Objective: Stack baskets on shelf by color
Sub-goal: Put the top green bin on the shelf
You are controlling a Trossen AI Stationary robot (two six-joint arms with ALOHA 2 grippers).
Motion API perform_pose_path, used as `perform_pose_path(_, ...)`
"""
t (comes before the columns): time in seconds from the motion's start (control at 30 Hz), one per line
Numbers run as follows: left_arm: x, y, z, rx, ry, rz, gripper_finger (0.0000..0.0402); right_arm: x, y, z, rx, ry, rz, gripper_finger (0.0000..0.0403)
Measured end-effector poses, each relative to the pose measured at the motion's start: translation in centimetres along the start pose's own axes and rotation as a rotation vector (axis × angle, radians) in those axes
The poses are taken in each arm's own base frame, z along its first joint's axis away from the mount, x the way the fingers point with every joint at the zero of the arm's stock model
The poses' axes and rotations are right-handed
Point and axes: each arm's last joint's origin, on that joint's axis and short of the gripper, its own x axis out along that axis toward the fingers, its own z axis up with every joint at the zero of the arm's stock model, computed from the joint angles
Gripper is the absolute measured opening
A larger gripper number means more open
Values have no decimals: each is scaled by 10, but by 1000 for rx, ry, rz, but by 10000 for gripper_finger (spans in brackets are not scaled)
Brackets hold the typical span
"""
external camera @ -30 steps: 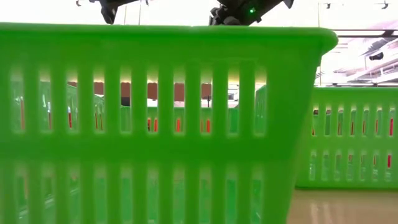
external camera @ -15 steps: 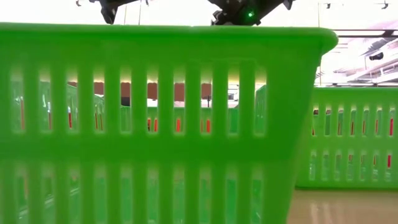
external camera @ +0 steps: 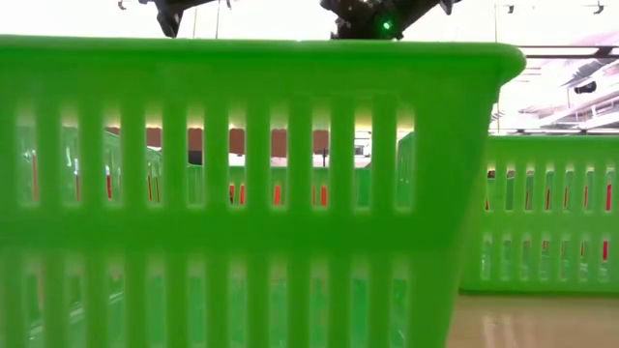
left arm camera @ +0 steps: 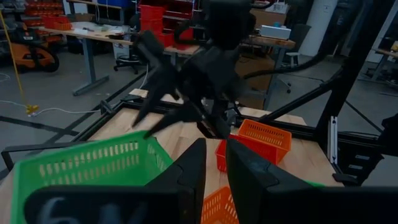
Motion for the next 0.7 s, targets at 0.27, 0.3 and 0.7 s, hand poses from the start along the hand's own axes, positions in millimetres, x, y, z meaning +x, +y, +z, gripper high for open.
perform_pose_path(0.27, 0, 0, 0, 0, 1, 0, 68, -17, 15, 26, -75, -71, -97, 93)
perform_pose_path(0.3, 0, 0, 0, 0, 2, 0, 67, -19, 20, 27, -75, -75, -72, 93)
perform_pose_path(0.7, 0, 0, -1, -21, 7, 0, 67, -27, 44, 20, -46, -7, 122, 94)
